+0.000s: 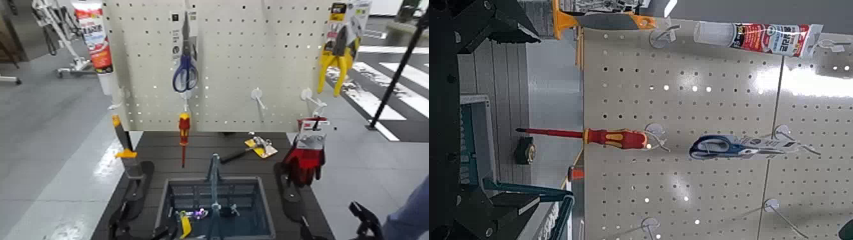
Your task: Put the red colored gloves into the crate.
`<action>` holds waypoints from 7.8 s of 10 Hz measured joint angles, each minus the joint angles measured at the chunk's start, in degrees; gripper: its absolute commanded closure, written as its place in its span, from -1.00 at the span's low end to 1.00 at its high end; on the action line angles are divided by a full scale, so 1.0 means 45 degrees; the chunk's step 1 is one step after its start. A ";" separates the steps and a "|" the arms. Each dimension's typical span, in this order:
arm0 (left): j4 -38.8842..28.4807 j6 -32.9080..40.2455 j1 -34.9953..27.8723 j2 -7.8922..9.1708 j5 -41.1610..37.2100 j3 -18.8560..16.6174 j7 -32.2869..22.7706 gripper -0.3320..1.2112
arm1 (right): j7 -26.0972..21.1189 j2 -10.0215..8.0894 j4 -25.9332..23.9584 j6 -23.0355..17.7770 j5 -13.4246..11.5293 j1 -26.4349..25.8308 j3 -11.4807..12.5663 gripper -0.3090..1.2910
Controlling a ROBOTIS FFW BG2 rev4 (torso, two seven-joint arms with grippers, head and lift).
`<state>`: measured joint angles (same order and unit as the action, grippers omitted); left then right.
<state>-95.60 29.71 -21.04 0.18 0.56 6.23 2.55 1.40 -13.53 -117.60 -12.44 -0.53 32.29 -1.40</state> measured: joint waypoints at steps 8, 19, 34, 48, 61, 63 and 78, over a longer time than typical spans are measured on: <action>0.0017 0.0000 0.0024 0.0000 -0.0005 -0.0005 0.0002 -0.35 | 0.0966 0.0036 -0.0150 0.1505 0.0592 -0.0764 0.0422 -0.49; 0.0073 -0.0118 0.0247 0.0000 -0.0163 -0.0062 0.0440 -0.35 | 0.7198 -0.1175 0.4943 0.4873 0.4066 -0.7556 0.2650 -0.49; 0.0196 -0.0177 0.0468 0.0000 -0.0125 0.0006 0.0884 -0.35 | 1.0431 -0.2805 0.9453 0.5015 0.5258 -1.1653 0.0319 -0.44; 0.0345 -0.0160 0.0632 0.0000 -0.0166 0.0123 0.1082 -0.35 | 1.0919 -0.2819 1.0398 0.5347 0.5437 -1.2724 -0.1028 0.84; 0.0365 -0.0177 0.0616 0.0000 -0.0242 0.0074 0.1132 -0.35 | 1.1392 -0.3229 0.9282 0.5960 0.5174 -1.2642 -0.0828 0.84; 0.0365 -0.0177 0.0612 0.0000 -0.0242 0.0082 0.1132 -0.35 | 1.1388 -0.3387 0.8224 0.6415 0.5184 -1.2364 -0.0466 0.84; 0.0345 -0.0305 0.0595 0.0000 -0.0281 0.0248 0.1079 -0.35 | 1.0139 -0.1600 0.2412 0.8798 0.6852 -0.7991 -0.0474 0.84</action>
<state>-94.04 28.34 -18.36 0.18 -0.70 7.34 7.41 47.03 -20.73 -106.74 27.15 30.31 -3.67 -3.54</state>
